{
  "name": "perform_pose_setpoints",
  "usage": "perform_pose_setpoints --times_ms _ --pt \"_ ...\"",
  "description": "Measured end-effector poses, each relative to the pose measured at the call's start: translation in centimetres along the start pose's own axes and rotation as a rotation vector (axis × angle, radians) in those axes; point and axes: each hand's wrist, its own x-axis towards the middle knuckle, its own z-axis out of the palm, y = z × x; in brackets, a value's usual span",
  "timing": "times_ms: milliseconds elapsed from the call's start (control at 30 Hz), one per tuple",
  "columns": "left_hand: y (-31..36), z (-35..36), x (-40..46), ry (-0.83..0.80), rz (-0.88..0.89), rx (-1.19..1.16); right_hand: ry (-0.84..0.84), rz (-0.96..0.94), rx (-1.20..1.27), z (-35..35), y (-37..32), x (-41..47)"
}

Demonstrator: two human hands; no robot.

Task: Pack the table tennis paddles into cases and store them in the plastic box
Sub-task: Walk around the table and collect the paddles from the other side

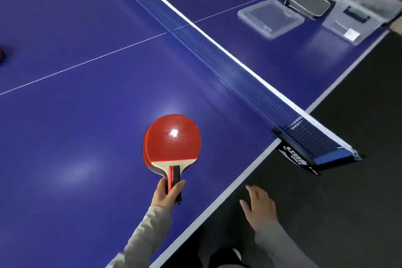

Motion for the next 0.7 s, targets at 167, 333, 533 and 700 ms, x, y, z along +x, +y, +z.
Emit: perform_pose_setpoints --times_ms 167,333,533,700 --pt "-0.9 6.3 -2.2 -0.095 0.005 0.105 -0.092 0.150 0.063 2.8 7.3 -3.0" --pt "-3.0 12.9 -5.6 -0.184 -0.015 0.139 -0.142 0.240 0.152 4.5 14.8 -6.0" --pt "-6.1 22.2 -11.2 -0.284 -0.007 0.257 -0.175 0.313 0.236 5.6 24.7 -10.4" --pt "-9.1 29.4 -14.6 -0.389 -0.007 0.321 -0.183 0.366 0.296 6.3 32.2 -13.6"
